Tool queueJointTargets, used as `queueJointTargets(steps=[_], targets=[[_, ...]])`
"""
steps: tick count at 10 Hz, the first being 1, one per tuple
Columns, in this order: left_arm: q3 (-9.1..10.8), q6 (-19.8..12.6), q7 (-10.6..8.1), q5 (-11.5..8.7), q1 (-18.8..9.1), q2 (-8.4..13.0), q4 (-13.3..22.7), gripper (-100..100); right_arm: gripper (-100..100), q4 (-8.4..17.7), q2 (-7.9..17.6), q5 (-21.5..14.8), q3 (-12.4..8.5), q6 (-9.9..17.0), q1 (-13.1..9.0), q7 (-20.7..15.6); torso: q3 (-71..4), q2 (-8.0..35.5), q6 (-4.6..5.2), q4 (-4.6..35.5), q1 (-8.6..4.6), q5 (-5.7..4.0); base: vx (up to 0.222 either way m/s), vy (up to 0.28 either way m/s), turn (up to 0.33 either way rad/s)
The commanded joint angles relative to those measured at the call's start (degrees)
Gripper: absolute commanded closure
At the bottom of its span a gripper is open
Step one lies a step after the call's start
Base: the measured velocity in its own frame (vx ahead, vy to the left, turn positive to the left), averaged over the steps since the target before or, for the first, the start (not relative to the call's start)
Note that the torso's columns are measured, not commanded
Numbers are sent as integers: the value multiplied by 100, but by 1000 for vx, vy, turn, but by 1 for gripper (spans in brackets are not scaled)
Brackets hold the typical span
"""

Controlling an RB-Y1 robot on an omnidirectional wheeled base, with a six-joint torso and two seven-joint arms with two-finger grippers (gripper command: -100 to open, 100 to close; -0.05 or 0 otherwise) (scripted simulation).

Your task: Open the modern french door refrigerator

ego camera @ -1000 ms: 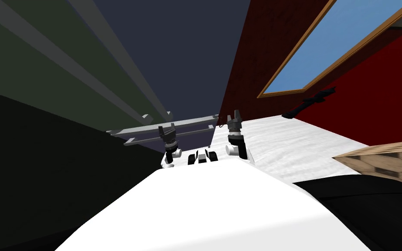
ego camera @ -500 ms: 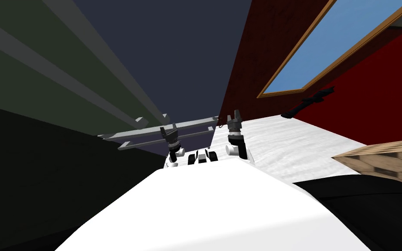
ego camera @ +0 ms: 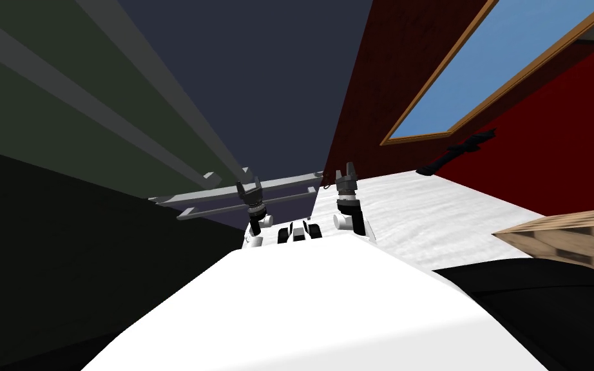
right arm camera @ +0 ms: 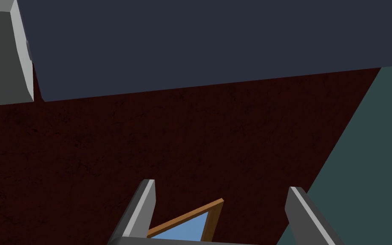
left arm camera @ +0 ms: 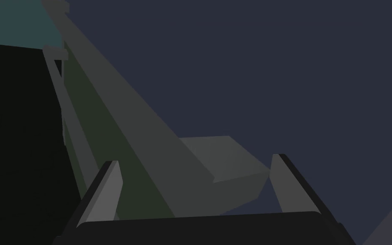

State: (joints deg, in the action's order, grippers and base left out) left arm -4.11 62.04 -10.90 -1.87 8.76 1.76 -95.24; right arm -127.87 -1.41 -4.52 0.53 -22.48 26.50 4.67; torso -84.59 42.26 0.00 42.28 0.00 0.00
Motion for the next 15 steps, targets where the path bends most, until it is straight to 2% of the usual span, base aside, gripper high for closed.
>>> queueJointTargets(steps=[1, 2, 6, 7, 8, 10, 12, 15], targets=[[7, -102, 10, 0, -61, -7, -48, -100, 0, 0, 0, 0, 0, 0, 0, 0, 0, 0, 0, 0, 0, 0, 0, 0, 0], [-3, 90, -6, 0, 48, 4, 54, 100, 0, 0, 0, 0, 0, 0, 0, 0, 1, 1, 0, 0, 0, 0, 7, -5, -33], [-32, 520, -33, 8, 254, 15, 289, 100, 0, 0, 0, 0, 0, 0, 0, 0, -4, -8, -1, -7, 13, 7, 8, -5, -10], [-55, 440, -2, 29, 207, -15, 245, 100, 0, 0, 0, 0, 0, 0, 0, 0, -8, -15, -1, -9, 16, 8, 0, 0, 0], [60, 335, 188, -17, 176, -83, 159, 100, 0, 0, 0, 0, 0, 0, 0, 0, -9, -13, -1, -5, 14, 5, -74, -154, 168], [180, 200, 377, -65, 135, -151, 66, 100, 0, 0, -3, 0, 3, 0, -1, 0, 24, 39, -4, 13, -53, -16, -155, -263, 231], [299, 65, 566, -114, 95, -219, -28, 100, 0, 0, -3, 0, 2, 0, -2, 0, 6, 7, 1, 4, 11, 3, -108, -202, 145], [479, -137, 849, -186, 34, -321, -167, 100, 0, 0, -2, 0, 2, 0, -1, 0, -2, -3, 0, -1, 8, 2, -127, -187, 156]])
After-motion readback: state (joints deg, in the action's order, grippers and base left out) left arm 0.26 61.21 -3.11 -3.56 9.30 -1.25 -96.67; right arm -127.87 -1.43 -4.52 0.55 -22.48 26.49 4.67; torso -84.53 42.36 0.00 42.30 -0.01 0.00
